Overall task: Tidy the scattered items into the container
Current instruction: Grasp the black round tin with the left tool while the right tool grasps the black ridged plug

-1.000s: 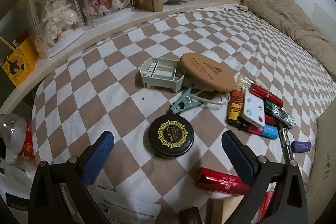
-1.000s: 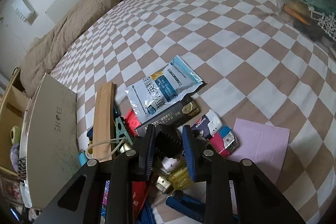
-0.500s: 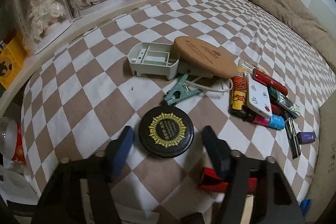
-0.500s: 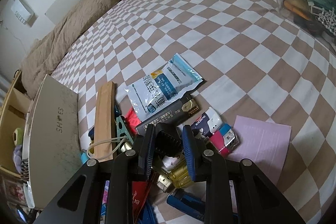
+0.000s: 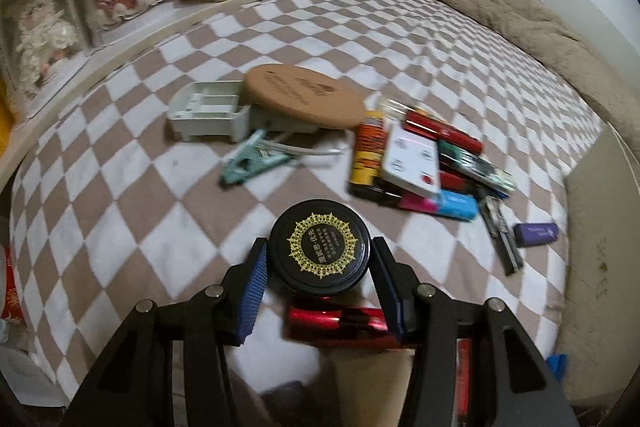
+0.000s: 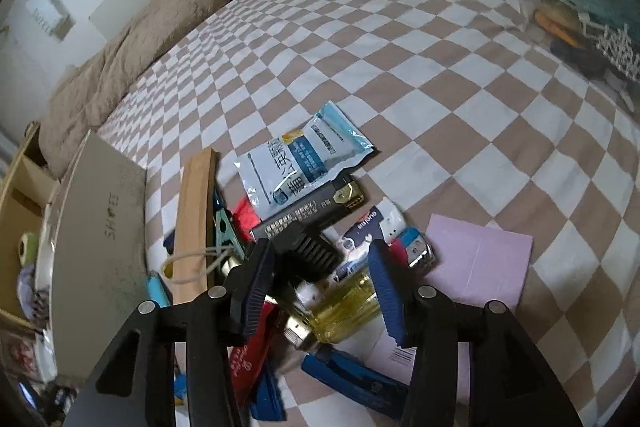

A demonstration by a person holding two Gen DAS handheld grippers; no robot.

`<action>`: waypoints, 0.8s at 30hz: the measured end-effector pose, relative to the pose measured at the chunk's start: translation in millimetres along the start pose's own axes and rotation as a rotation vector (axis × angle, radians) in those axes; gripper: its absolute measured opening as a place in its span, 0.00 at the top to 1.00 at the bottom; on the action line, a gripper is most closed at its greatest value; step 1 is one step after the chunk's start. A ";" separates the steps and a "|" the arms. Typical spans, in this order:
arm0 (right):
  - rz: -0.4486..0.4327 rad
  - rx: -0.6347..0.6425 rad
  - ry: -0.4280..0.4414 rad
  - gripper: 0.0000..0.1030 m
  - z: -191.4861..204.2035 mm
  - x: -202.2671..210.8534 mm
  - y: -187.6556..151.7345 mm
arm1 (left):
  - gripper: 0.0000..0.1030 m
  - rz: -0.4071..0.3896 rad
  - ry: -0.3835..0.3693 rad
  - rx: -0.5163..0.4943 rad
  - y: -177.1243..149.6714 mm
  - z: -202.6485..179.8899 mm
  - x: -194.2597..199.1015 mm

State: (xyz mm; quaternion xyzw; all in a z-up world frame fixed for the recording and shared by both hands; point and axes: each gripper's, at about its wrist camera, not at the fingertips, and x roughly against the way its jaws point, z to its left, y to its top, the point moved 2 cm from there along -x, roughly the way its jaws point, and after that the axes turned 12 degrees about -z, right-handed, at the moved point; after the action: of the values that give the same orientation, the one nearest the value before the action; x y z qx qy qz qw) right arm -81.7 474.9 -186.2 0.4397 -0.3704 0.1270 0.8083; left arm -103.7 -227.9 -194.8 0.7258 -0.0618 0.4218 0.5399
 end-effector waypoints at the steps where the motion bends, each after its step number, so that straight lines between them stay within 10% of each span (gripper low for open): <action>1: 0.001 0.008 0.002 0.52 0.3 1.5 -0.9 | 0.51 0.001 -0.012 -0.002 -0.1 -2.6 1.0; 24: -0.023 0.209 -0.104 0.52 8.5 -11.8 3.5 | 0.51 0.008 -0.083 -0.024 -3.7 -21.6 8.6</action>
State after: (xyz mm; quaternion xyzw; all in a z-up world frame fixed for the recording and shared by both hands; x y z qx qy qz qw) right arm -95.9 471.5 -189.5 0.5320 -0.3914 0.1326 0.7391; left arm -108.0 -205.2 -190.3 0.7360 -0.0921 0.3927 0.5437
